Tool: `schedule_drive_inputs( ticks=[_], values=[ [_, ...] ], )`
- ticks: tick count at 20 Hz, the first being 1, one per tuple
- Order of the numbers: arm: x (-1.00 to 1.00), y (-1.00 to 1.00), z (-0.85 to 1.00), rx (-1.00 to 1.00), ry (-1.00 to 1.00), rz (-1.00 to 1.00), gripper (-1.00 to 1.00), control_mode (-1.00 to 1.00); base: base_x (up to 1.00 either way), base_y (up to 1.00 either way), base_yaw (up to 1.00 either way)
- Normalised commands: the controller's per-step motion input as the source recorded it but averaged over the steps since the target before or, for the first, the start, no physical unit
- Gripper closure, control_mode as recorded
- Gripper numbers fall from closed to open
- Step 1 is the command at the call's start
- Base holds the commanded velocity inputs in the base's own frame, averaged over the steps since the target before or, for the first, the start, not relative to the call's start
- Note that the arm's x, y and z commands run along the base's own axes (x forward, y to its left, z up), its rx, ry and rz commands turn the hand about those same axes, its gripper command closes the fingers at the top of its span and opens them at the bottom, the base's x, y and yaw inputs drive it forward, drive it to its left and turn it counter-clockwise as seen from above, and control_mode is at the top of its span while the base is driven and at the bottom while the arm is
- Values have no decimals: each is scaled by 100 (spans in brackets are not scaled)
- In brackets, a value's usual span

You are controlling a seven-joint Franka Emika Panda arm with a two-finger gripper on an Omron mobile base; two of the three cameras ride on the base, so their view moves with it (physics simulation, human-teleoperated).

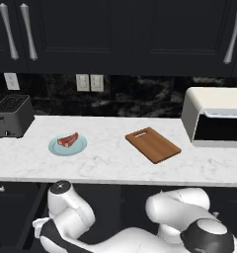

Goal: Pick up the knife from the drawer and place it on the cutting board. Then place the meat from the plate to the cutting board.

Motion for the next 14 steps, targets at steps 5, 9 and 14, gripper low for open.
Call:
schedule_drive_inputs(
  ticks=[5,9,14],
  values=[
    [77,-44,97,0,-1,-20,100,-100,0,0,0],
    [75,-54,82,0,-3,-25,100,-100,0,0,0],
    [70,-51,43,0,0,-29,100,-100,0,0,0]
  ],
)
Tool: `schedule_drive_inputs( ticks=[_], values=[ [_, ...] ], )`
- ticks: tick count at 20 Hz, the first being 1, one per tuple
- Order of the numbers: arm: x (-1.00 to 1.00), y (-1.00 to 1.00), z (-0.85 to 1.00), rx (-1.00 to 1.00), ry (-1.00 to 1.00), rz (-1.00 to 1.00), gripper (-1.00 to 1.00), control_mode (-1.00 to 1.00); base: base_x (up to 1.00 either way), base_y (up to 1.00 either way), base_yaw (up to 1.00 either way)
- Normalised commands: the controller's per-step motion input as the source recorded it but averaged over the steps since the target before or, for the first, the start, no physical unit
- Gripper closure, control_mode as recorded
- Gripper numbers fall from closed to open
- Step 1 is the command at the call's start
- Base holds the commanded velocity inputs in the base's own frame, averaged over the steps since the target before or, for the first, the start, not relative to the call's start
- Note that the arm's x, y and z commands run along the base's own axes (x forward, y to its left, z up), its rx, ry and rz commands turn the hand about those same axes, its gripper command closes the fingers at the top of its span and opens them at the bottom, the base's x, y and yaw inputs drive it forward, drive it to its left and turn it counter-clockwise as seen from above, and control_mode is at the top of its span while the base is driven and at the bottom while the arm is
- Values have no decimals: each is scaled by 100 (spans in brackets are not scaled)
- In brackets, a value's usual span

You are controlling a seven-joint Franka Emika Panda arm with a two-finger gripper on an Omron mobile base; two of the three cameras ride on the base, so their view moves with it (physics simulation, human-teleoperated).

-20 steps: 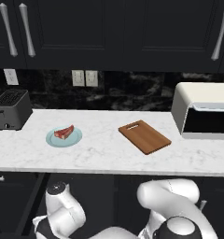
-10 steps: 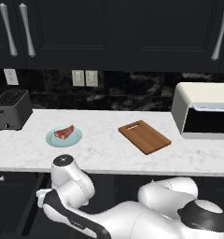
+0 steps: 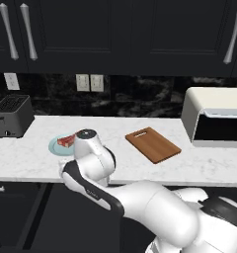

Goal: Pick up the knife from the drawer and place it on the cutting board. Then place the meat from the plate to the cutting board.

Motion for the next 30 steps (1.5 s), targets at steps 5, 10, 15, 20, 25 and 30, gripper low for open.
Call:
schedule_drive_inputs(
  ticks=[5,10,15,20,25,30],
  values=[
    [59,-63,7,0,0,-32,100,-100,0,0,0],
    [42,-77,0,0,1,-29,100,-100,0,0,0],
    [22,-80,0,0,1,-27,100,-100,0,0,0],
    [20,-80,0,0,1,-26,100,-100,0,0,0],
    [36,-67,0,0,0,-24,100,-100,0,0,0],
    [57,-34,5,0,0,-11,100,-100,0,0,0]
  ],
)
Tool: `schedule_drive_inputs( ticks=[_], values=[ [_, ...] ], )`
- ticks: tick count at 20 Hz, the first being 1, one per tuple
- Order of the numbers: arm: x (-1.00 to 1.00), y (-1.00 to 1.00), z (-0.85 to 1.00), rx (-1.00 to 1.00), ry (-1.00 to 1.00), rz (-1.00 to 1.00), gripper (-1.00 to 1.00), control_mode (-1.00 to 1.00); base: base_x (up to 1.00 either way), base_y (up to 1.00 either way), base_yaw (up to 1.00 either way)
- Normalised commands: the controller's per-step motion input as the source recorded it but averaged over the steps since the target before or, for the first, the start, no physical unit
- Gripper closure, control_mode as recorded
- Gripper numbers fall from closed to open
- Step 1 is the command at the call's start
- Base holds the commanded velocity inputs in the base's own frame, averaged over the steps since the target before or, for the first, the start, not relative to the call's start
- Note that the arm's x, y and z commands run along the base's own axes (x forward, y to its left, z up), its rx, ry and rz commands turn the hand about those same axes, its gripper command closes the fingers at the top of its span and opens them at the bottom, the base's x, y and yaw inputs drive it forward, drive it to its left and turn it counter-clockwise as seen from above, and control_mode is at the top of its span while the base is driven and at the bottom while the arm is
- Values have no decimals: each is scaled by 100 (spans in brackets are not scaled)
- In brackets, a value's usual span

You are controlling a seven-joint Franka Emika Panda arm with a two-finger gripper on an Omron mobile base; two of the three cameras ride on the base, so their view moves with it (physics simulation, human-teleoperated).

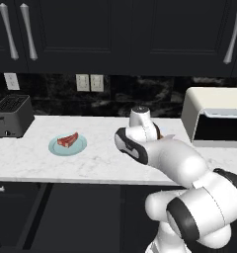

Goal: Pick up the knife from the drawer and place it on the cutting board. Then place the meat from the plate to the cutting board.

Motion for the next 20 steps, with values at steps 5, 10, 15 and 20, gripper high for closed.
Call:
schedule_drive_inputs(
  ticks=[5,10,15,20],
  values=[
    [57,-18,1,0,0,2,100,-100,0,0,0],
    [8,-40,13,0,0,6,100,-100,0,0,0],
    [19,-22,1,0,0,8,100,-100,0,0,0],
    [11,-18,0,0,0,6,100,-100,0,0,0]
  ],
)
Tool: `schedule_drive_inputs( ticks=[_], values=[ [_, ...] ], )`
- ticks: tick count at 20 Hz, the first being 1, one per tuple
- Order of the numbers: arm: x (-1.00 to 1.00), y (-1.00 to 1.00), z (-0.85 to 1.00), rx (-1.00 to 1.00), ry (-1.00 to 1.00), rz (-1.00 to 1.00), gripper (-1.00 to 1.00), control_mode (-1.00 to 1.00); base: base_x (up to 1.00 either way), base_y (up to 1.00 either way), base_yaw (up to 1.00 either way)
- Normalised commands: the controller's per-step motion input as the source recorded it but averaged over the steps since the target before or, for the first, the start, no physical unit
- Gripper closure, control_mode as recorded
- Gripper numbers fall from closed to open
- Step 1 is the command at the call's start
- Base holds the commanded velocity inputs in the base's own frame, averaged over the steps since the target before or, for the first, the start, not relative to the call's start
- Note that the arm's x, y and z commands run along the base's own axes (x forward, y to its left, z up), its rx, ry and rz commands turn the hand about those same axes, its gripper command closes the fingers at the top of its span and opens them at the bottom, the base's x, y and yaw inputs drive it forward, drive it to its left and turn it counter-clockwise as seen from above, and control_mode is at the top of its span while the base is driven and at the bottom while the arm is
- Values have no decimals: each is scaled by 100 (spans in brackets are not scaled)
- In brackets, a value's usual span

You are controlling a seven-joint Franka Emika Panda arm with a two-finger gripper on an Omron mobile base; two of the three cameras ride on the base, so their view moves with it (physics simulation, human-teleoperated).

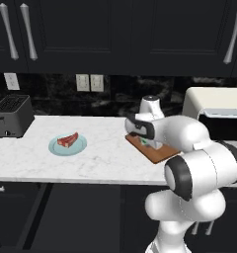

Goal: Pick up the knife from the drawer and place it on the cutting board. Then place the meat from the plate to the cutting board.

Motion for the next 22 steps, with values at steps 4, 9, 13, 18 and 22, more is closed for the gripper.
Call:
schedule_drive_inputs(
  ticks=[4,9,13,18,22],
  values=[
    [20,-10,-5,0,0,7,100,-100,0,0,0],
    [9,-3,-7,0,0,6,100,-100,0,0,0],
    [1,-3,-6,0,0,5,100,-100,0,0,0],
    [8,-13,-14,0,0,4,100,-100,0,0,0],
    [19,-15,-23,0,0,2,100,-100,0,0,0]
  ],
)
